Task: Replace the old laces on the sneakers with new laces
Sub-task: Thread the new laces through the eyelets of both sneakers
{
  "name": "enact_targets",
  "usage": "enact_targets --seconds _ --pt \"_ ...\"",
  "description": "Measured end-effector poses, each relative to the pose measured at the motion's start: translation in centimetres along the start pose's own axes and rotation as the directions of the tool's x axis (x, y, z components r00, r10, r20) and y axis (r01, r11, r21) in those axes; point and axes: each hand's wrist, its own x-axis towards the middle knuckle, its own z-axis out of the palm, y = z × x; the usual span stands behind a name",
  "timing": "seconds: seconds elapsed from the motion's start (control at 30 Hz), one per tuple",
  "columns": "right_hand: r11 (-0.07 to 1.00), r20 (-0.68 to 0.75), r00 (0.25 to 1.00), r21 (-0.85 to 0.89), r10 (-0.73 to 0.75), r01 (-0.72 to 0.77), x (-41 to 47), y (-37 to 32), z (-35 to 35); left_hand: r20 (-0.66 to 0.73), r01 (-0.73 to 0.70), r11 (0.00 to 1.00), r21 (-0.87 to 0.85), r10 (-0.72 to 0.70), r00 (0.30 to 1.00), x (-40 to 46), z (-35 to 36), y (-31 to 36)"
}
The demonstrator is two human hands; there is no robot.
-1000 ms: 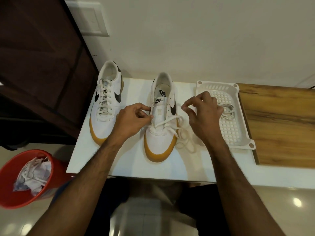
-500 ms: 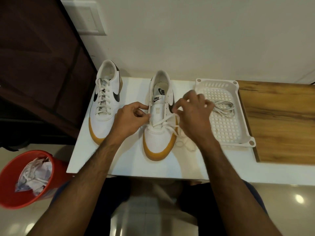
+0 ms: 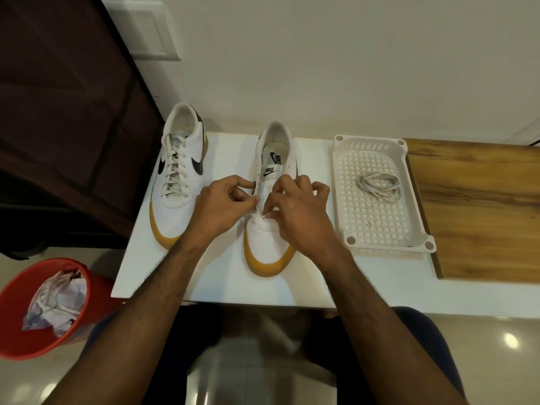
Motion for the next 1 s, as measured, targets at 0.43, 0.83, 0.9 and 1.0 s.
enact_targets --seconds 0.43,0.83,0.9,1.0 --pt "0.983 -0.054 0.996 0.172 0.067 -0.057 -0.5 2.0 -1.1 0.009 -0.002 1.0 -0.01 0.002 1.0 0.0 0.0 0.0" --pt "0.979 -0.129 0.971 -0.019 0.2 -0.204 -0.2 0.8 0.1 0.019 -0.005 1.0 0.014 0.005 1.0 0.1 0.8 0.4" --pt "0.974 -0.139 0.965 -0.02 0.22 -0.225 -0.2 0.5 0.2 0.014 0.003 1.0 0.015 -0.003 1.0 0.0 1.0 0.6" --pt "0.961 -0.157 0.95 -0.008 0.27 -0.275 -0.2 -0.1 0.6 0.003 0.016 0.999 0.031 -0.016 1.0 -0.1 1.1 0.9"
